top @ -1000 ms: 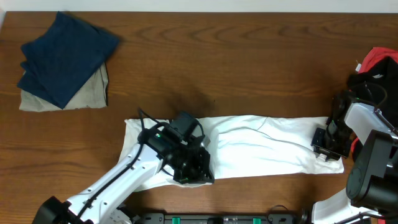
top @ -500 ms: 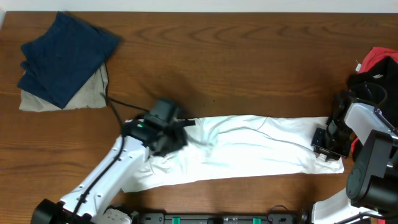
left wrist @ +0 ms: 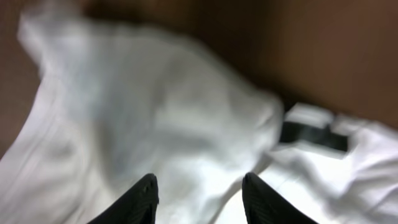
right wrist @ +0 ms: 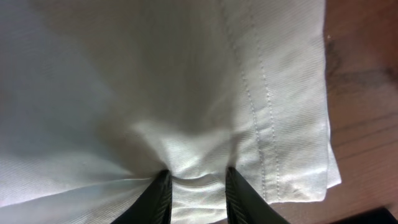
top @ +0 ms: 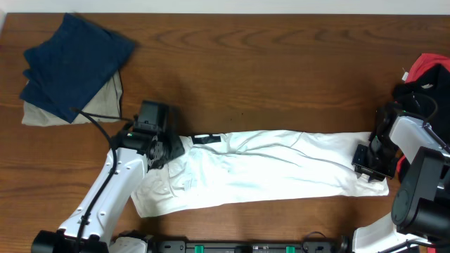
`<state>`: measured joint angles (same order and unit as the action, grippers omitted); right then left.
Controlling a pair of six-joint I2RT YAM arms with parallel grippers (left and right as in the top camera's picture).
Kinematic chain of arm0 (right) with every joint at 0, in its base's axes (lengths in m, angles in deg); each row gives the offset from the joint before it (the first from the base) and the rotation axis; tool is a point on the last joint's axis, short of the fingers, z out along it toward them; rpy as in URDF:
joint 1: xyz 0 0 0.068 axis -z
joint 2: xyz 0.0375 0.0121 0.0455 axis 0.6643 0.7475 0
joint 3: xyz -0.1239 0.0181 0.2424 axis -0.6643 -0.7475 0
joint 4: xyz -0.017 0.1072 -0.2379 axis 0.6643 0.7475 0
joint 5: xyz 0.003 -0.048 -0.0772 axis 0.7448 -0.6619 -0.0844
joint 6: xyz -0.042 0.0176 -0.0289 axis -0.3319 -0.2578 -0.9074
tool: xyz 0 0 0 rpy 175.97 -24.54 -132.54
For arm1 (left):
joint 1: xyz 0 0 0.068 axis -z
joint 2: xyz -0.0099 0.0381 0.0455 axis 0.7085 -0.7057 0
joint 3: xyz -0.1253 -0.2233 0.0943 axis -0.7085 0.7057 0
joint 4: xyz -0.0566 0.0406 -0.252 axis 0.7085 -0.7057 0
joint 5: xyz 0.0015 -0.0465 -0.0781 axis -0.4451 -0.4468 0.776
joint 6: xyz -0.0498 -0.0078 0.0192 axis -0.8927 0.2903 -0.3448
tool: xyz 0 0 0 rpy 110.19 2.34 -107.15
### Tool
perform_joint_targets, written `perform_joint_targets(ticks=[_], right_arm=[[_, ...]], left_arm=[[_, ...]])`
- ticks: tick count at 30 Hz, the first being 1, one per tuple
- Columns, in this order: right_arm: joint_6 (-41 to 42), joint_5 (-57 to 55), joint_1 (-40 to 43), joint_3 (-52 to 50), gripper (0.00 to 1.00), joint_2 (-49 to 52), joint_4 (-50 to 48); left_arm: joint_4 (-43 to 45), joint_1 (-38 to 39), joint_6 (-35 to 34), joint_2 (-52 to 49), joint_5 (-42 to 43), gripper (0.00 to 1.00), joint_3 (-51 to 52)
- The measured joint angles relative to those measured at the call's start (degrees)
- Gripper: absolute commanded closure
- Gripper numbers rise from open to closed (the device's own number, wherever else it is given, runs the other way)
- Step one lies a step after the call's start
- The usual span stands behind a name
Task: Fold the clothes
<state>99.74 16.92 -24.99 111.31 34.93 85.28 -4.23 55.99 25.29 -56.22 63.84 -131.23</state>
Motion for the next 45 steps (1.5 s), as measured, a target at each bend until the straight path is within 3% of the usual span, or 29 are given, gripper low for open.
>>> perform_joint_targets(ticks=[5, 8, 14, 17, 19, 20, 24, 30, 31, 35, 38, 45], right_arm=[[0.00, -0.02, 0.00, 0.00, 0.72, 0.00, -0.02], [0.00, 0.00, 0.00, 0.00, 0.72, 0.00, -0.02], [0.00, -0.02, 0.00, 0.00, 0.72, 0.00, -0.02], [0.00, -0.02, 0.00, 0.00, 0.72, 0.00, -0.04], [0.00, -0.02, 0.00, 0.00, 0.72, 0.00, -0.04], [0.00, -0.02, 0.00, 0.00, 0.72, 0.00, -0.02], [0.00, 0.02, 0.00, 0.00, 0.72, 0.00, -0.02], [0.00, 0.00, 0.00, 0.00, 0.72, 0.00, -0.04], [0.00, 0.02, 0.00, 0.00, 0.72, 0.00, -0.07], [0.00, 0.20, 0.00, 0.00, 0.71, 0.00, -0.17], [-0.02, 0.33, 0.00, -0.02, 0.69, 0.00, -0.15], [-1.18, 4.11, 0.00, 0.74, 0.67, 0.00, 2.97]], left_arm=[[-4.85, -0.83, 0.44, 0.00, -2.56, 0.47, -0.02], [-3.85, -2.29, 0.55, 0.00, -5.09, 0.42, -0.02], [1.49, -5.75, 0.66, -1.09, -7.69, 0.42, -0.02], [2.95, -6.56, 0.57, -4.02, -8.17, 0.54, -0.02], [4.83, -6.73, 0.83, -7.02, -8.44, 0.85, -0.02], [5.95, -6.80, 1.22, -8.61, -8.61, 0.94, -0.04], [8.90, -8.85, 1.99, -11.76, -8.61, 0.94, -0.02], [10.38, -19.15, 1.92, -11.56, -7.96, 0.94, -0.15], [10.80, -20.68, 1.95, -11.56, -7.28, 0.92, -0.15], [13.03, -25.38, 2.29, -11.56, -2.86, 0.67, -0.22], [13.60, -26.47, 2.91, -11.56, -0.26, 0.57, -0.22], [11.54, -26.47, 5.01, -11.45, 3.67, 0.43, -0.22]])
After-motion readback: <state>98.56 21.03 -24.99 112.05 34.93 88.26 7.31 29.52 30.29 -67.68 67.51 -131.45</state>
